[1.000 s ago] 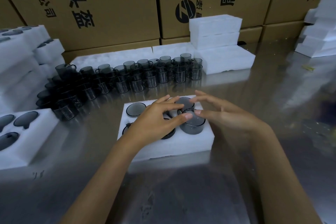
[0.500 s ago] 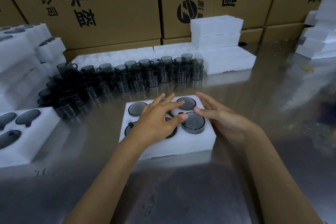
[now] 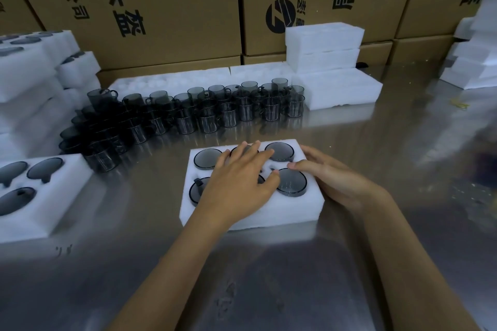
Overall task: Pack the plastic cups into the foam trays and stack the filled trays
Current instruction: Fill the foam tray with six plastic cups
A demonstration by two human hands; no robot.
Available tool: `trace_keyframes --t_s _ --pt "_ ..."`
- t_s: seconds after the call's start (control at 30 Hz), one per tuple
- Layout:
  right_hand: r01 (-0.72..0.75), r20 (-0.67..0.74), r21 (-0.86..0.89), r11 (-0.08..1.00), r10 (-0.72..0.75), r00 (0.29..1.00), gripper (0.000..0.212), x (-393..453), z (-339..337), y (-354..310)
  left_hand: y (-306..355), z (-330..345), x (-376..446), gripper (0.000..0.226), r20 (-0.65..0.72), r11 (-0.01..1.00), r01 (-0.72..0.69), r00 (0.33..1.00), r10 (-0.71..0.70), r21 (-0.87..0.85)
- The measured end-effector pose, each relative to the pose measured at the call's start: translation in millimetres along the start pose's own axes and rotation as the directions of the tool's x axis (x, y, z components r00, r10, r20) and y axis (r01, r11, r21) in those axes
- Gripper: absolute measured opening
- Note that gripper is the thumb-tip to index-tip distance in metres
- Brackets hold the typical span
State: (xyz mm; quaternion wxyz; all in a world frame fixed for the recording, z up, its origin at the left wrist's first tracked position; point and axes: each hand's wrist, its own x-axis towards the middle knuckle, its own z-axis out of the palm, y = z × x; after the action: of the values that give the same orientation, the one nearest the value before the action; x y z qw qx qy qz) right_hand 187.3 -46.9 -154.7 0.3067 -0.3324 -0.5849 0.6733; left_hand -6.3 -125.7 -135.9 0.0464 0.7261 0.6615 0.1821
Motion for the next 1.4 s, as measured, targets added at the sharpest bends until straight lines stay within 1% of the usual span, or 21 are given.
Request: trace_keyframes --t_s 0.07,0.2,0.27,0.33,0.37,0.4,0.47,0.53,0.67,0.77,0.8,0.83,0.87,0.93,1.03,1.1,1.17,1.23,1.27,1.33,1.4 --pt "0.0 -0.059 0.018 1.0 0.001 0.998 0.048 1 0 1 2 1 -1 0.052 -0.021 1.0 0.0 1.0 0.0 -0.002" --pt "0.034 -0.035 0.006 0.999 -0.034 0.999 0.049 1 3 -2 2 -3 -1 0.049 -0.08 1.0 0.005 0.997 -0.006 -0.017" --pt "0.045 -0.015 0.033 0.998 -0.045 0.999 0.048 1 5 -4 4 -3 -2 0.047 -0.099 1.0 0.0 0.995 -0.002 -0.02" --pt "0.044 0.055 0.122 0.992 -0.051 0.997 0.048 1 7 -4 4 -4 -3 0.046 -0.12 1.0 -0.006 0.993 0.004 -0.018" --pt "0.027 0.06 0.187 0.982 -0.039 0.997 0.049 1 8 -4 4 -5 -3 0.045 -0.132 1.0 -0.007 0.991 0.004 -0.022" --pt "0.005 0.037 0.246 0.969 -0.015 0.999 0.05 1 9 -4 2 -8 -3 0.044 -0.141 0.999 -0.004 0.99 -0.001 -0.039" --pt "-0.032 -0.035 0.3 0.953 0.045 0.998 0.047 0 12 -5 -3 -13 -2 0.042 -0.151 0.994 0.014 0.988 -0.031 -0.111" --pt "-0.06 -0.056 0.294 0.954 0.08 0.995 0.046 -1 16 -7 -7 -18 -1 0.039 -0.175 0.983 0.03 0.983 -0.063 -0.183" --pt "-0.115 0.038 0.262 0.958 0.108 0.993 0.049 -4 26 -10 -7 -18 -2 0.038 -0.219 0.981 0.026 0.973 -0.069 -0.193" --pt "-0.15 -0.001 0.254 0.956 0.155 0.988 0.049 -3 30 -8 -6 -15 -1 0.04 -0.193 0.99 0.003 0.981 -0.031 -0.14" --pt "-0.146 -0.026 0.262 0.954 0.158 0.987 0.046 -2 31 -8 -8 -15 0 0.039 -0.2 0.987 -0.007 0.979 -0.026 -0.163" --pt "-0.138 -0.051 0.28 0.95 0.159 0.986 0.044 -1 32 -8 -10 -17 1 0.035 -0.224 0.974 -0.014 0.974 -0.038 -0.227" --pt "-0.128 -0.076 0.304 0.944 0.158 0.985 0.042 0 33 -8 -13 -21 2 0.031 -0.266 0.949 -0.019 0.962 -0.068 -0.314" --pt "-0.09 -0.11 0.357 0.93 0.137 0.984 0.038 0 35 -8 -25 -29 3 0.026 -0.374 0.892 -0.018 0.911 -0.171 -0.453" --pt "-0.037 -0.123 0.447 0.894 0.102 0.987 0.031 -2 35 -10 -50 -39 3 0.026 -0.489 0.816 0.007 0.797 -0.353 -0.578" --pt "0.007 -0.134 0.52 0.854 0.074 0.988 0.032 -2 34 -10 -67 -42 4 0.026 -0.475 0.732 0.06 0.725 -0.499 -0.679" --pt "0.043 -0.159 0.584 0.811 0.062 0.985 0.032 -2 33 -10 -82 -41 3 0.027 -0.431 0.683 0.143 0.679 -0.594 -0.716" --pt "0.062 -0.201 0.632 0.773 0.086 0.976 0.03 -2 31 -9 -94 -34 1 0.027 -0.382 0.674 0.217 0.685 -0.621 -0.707" --pt "0.071 -0.219 0.643 0.763 0.094 0.971 0.031 -2 30 -7 -96 -30 1 0.027 -0.346 0.648 0.211 0.704 -0.62 -0.732" --pt "0.073 -0.249 0.63 0.773 0.111 0.962 0.032 0 30 -4 -95 -23 3 0.027 -0.254 0.536 0.159 0.747 -0.614 -0.829" --pt "0.071 -0.248 0.603 0.794 0.103 0.963 0.033 1 34 -3 -88 -19 5 0.027 -0.129 0.37 0.155 0.759 -0.638 -0.916"
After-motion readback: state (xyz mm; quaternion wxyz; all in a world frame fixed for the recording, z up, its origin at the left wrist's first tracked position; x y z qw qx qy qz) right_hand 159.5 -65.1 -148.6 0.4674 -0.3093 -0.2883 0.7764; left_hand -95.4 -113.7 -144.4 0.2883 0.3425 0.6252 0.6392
